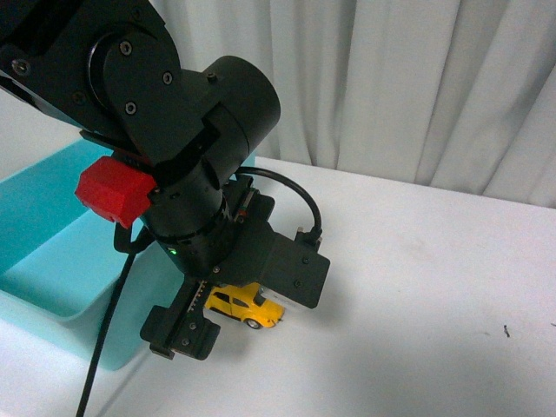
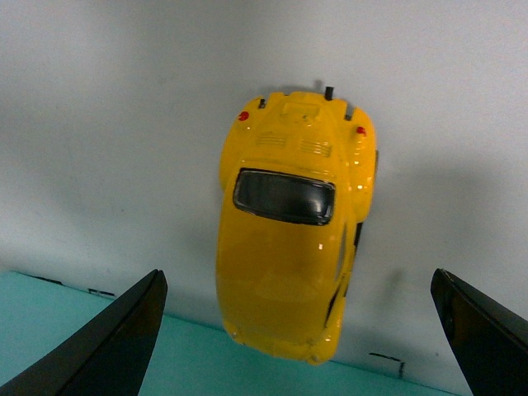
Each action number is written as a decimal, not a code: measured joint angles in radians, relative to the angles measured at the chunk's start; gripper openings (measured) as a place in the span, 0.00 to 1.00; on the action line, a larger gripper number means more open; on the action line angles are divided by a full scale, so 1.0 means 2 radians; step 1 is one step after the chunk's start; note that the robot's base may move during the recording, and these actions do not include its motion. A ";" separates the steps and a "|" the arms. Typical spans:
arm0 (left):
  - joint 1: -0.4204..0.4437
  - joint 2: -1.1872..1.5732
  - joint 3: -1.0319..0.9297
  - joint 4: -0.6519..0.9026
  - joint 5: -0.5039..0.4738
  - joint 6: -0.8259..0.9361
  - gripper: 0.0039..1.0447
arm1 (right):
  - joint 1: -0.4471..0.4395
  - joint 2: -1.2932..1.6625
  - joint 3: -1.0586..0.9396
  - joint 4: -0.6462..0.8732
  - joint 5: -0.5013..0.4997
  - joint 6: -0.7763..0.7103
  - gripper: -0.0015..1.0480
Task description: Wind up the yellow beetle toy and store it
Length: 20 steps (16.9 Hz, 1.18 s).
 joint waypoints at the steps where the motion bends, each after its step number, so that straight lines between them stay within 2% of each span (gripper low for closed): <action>1: 0.002 0.006 0.000 0.010 -0.005 0.001 0.94 | 0.000 0.000 0.000 0.000 0.000 0.000 0.94; 6: 0.012 0.032 0.007 0.029 -0.017 -0.011 0.92 | 0.000 0.000 0.000 0.000 0.000 0.000 0.94; 10: 0.019 0.039 0.010 0.035 -0.027 -0.031 0.54 | 0.000 0.000 0.000 0.000 0.000 0.000 0.94; 12: 0.019 0.040 0.010 0.040 -0.030 -0.029 0.44 | 0.000 0.000 0.000 0.000 0.000 0.000 0.94; 14: 0.016 0.034 0.012 0.036 -0.020 -0.018 0.38 | 0.000 0.000 0.000 0.000 0.000 0.000 0.94; 16: 0.014 0.030 0.012 0.031 -0.006 -0.024 0.38 | 0.000 0.000 0.000 0.000 0.000 0.000 0.94; 18: 0.010 0.016 0.009 0.017 0.024 -0.048 0.38 | 0.000 0.000 0.000 0.000 0.000 0.000 0.94; 20: 0.003 -0.028 0.009 -0.028 0.085 -0.100 0.37 | 0.000 0.000 0.000 0.000 0.000 0.000 0.94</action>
